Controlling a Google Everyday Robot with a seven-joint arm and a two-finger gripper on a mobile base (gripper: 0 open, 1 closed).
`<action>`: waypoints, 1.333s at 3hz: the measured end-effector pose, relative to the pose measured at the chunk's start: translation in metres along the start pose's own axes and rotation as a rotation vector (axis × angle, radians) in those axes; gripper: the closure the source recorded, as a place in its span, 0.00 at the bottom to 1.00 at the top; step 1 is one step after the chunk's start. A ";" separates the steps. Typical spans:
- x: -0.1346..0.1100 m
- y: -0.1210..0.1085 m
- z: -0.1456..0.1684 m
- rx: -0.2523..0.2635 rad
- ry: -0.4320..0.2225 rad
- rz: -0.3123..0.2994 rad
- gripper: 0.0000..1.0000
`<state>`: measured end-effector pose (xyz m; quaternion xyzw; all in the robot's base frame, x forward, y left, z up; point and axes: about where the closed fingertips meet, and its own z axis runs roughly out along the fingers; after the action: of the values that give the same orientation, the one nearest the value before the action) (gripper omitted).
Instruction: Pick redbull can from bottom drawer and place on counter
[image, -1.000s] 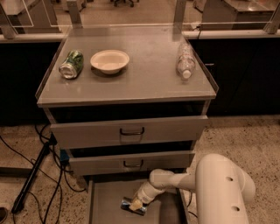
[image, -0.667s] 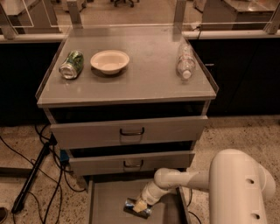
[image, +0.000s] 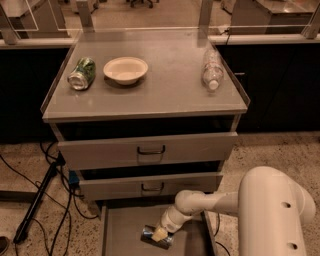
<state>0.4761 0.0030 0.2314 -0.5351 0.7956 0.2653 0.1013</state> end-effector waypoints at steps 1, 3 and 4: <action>-0.006 0.004 -0.029 0.023 0.011 0.017 1.00; -0.026 0.022 -0.102 0.102 -0.005 -0.007 1.00; -0.029 0.022 -0.110 0.112 -0.006 -0.014 1.00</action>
Offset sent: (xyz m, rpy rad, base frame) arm 0.0047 -0.0339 0.1263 -0.0557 -0.1130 -0.0520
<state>0.4814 -0.0261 0.3434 -0.5332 0.8053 0.2212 0.1356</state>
